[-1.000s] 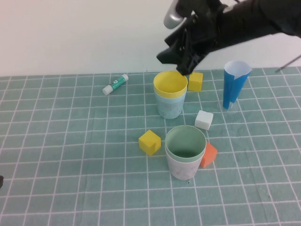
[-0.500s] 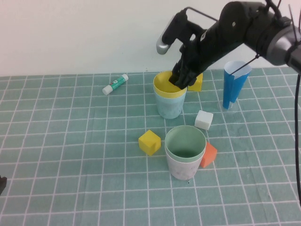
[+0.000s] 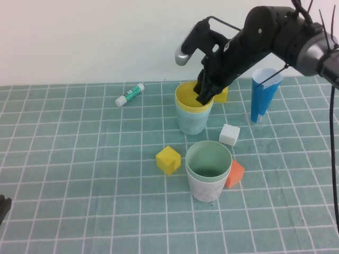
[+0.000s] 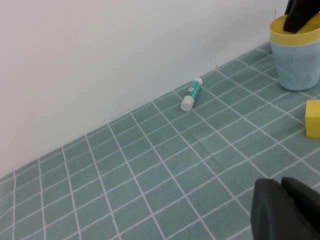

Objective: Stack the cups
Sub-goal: Pick up the blue cup, then place the blue cup on the green cup

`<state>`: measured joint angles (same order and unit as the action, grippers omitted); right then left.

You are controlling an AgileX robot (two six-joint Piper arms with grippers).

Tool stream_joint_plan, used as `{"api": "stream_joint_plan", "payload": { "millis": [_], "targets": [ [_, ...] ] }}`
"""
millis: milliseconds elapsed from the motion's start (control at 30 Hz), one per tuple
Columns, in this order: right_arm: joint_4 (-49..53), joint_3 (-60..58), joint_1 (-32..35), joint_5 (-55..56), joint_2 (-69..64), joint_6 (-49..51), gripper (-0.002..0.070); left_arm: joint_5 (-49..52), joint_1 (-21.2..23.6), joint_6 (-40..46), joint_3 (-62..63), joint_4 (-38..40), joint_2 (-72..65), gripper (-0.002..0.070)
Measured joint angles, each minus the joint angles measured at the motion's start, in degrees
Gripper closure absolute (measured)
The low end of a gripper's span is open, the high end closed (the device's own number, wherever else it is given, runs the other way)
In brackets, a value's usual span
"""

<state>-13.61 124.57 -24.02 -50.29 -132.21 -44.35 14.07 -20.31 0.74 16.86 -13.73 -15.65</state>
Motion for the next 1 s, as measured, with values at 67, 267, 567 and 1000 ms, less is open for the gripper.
{"api": "stream_joint_plan", "payload": {
  "millis": [67,267,567,1000],
  "targets": [
    [-0.1,0.5,0.0,-1.0,0.0,0.0,0.0637,0.0,0.0,0.0,0.0,0.0,0.0,0.0675],
    [0.1,4.4,-0.1,-5.2,3.2,0.0,0.0643,-0.1,0.0,0.0,0.0,-0.1,0.0,0.0675],
    [-0.4,11.2,-0.1,-20.2,13.4,0.7,0.0645,-0.4,0.0,0.0,0.0,-0.1,0.0,0.0675],
    [-2.1,-12.2,-4.2,-21.1,27.3,0.8,0.0645,0.6,0.0,0.0,-0.4,-0.1,6.8,0.0675]
  ]
}}
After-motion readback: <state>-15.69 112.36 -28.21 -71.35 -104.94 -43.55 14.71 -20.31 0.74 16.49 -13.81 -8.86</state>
